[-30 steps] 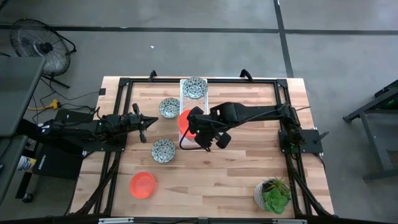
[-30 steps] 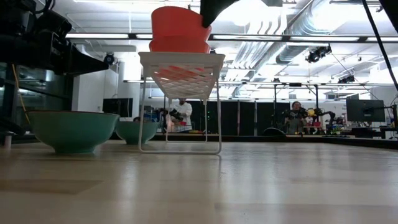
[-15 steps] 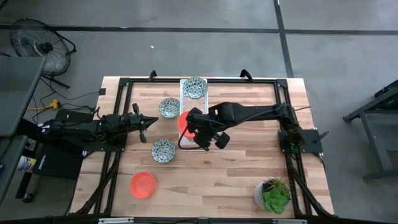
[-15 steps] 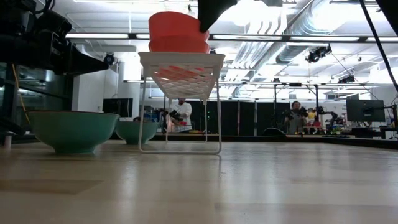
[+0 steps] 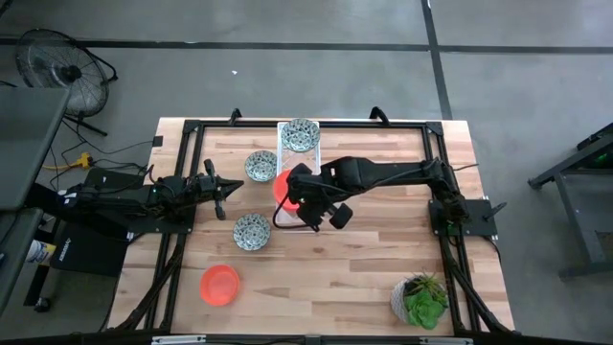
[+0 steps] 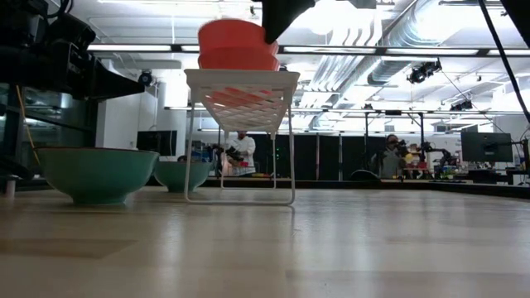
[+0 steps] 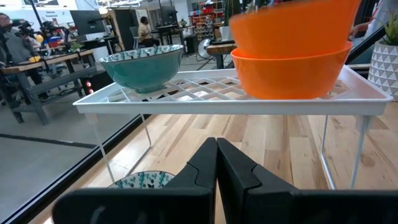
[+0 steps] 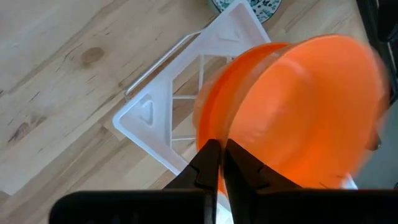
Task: Pick & Place Mini bowls
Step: Stack the top orange bowl on the orange bowl on the shelf
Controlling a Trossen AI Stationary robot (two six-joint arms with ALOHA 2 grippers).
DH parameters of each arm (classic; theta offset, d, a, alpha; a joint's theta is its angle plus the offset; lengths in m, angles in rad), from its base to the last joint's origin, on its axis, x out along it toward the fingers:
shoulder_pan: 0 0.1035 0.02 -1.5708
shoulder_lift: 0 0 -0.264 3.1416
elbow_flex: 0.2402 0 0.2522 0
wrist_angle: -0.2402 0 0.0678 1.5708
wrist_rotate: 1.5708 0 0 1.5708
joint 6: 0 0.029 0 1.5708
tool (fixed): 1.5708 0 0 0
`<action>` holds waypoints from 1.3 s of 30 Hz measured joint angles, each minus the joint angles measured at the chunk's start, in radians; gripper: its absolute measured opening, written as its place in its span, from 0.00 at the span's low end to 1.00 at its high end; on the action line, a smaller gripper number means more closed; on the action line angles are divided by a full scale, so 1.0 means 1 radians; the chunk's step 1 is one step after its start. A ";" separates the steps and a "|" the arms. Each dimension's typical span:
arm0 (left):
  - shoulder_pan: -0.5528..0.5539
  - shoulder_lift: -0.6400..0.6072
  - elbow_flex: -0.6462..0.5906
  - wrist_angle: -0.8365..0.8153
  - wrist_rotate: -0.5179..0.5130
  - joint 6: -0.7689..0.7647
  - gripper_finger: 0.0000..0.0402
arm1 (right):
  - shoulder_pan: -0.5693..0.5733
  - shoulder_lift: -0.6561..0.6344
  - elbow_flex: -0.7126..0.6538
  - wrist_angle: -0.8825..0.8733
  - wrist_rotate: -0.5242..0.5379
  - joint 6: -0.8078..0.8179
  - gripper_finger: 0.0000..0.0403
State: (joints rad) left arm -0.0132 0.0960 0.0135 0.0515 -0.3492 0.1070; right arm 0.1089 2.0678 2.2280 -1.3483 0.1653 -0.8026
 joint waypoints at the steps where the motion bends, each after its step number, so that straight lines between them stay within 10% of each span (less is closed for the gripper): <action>1: 0.000 0.000 0.000 0.000 0.000 0.000 0.00 | 0.000 0.000 0.000 0.000 0.000 0.009 0.03; 39: 0.000 0.000 0.000 0.000 0.000 0.000 0.00 | 0.067 -0.030 0.005 -0.033 0.168 0.203 0.18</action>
State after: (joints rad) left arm -0.0132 0.0963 0.0135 0.0517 -0.3493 0.1070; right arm 0.1761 2.0381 2.2326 -1.3816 0.3333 -0.5999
